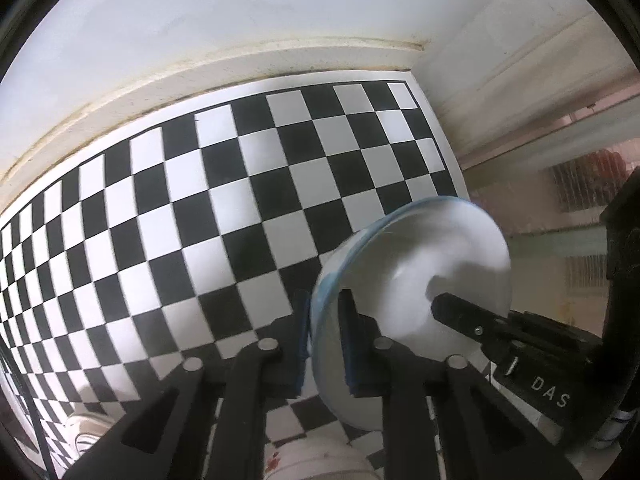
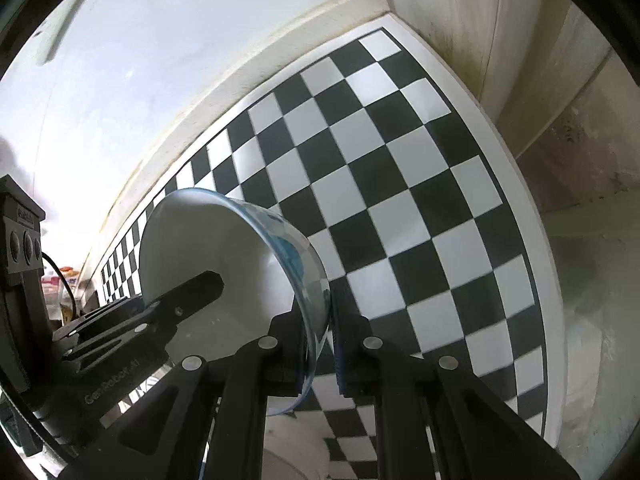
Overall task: Organize plates and bowls
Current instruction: 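Grip the rim of the blue-dotted bowl with both grippers, then carry the blue-dotted bowl with both grippers and lower it into the nested bowls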
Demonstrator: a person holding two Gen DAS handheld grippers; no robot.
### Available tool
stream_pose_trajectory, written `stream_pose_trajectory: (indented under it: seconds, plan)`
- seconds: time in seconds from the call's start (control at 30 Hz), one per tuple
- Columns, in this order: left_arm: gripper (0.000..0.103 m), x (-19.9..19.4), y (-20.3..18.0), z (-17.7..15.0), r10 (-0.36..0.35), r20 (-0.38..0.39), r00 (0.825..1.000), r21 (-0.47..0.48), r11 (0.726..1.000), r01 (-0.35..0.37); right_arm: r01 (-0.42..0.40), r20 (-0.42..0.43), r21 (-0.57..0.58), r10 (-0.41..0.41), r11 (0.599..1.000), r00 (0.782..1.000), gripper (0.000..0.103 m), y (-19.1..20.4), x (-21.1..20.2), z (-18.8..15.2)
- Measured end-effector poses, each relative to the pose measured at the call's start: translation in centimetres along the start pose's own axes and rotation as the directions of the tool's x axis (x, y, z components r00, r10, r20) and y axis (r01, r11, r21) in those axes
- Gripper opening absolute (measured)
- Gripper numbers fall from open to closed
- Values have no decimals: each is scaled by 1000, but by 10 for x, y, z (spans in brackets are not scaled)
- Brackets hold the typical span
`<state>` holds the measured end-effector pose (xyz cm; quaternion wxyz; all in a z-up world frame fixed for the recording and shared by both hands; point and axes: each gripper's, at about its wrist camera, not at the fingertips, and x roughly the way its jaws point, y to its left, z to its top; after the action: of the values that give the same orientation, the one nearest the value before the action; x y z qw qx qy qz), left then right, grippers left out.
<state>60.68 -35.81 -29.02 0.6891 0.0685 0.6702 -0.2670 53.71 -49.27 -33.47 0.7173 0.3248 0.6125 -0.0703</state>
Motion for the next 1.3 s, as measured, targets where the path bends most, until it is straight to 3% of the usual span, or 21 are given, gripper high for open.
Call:
stream_pose_trajectory:
  seconds: [0.73, 1.0, 1.3]
  plan:
    - [7, -76, 0, -134, -10, 58, 998, 41, 999, 7, -67, 39, -24, 68, 997, 997, 12, 28, -48, -140]
    - [7, -72, 12, -170, 16, 33, 999, 48, 999, -18, -77, 2, -22, 77, 997, 997, 12, 27, -35, -178]
    - [7, -44, 18, -184, 39, -25, 999, 47, 998, -37, -55, -40, -11, 54, 998, 998, 12, 21, -16, -202]
